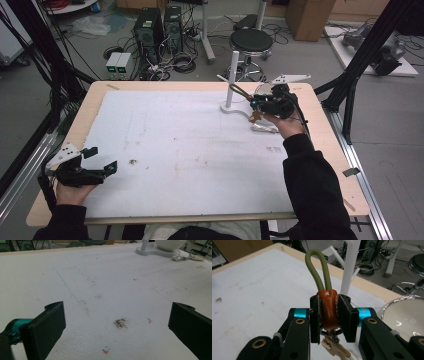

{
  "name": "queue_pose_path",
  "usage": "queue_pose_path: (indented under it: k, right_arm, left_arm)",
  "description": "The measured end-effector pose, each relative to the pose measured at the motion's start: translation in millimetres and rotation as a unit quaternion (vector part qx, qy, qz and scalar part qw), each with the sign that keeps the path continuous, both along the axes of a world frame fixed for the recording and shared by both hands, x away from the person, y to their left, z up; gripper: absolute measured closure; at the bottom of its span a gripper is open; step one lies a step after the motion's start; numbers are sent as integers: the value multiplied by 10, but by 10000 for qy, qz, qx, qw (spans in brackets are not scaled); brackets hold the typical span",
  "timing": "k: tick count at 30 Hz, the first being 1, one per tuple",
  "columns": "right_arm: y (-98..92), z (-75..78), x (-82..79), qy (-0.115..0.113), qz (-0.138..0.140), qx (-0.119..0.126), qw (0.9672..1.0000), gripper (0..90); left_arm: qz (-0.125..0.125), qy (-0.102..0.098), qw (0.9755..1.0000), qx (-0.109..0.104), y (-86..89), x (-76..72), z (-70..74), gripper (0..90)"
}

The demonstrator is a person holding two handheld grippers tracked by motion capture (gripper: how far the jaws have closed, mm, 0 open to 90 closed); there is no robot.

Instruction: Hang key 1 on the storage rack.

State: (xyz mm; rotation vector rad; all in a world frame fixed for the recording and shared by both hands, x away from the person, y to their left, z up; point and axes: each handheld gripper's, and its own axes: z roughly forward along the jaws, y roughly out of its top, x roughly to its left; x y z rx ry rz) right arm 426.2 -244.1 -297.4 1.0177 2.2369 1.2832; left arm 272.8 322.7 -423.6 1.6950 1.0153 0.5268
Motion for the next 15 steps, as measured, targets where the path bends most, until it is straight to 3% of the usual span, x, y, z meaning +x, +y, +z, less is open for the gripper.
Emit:
queue_pose_path:
  k: [7,15]
  right_arm:
    - [69,283,126,-182,-108,-78,9997,726]
    - [93,356,215,-287,-277,73,9992,725]
  left_arm:
    - [-7,-1,10000,-7,1,-2,2,17]
    - [-23,1,10000,12,5,-6,1,17]
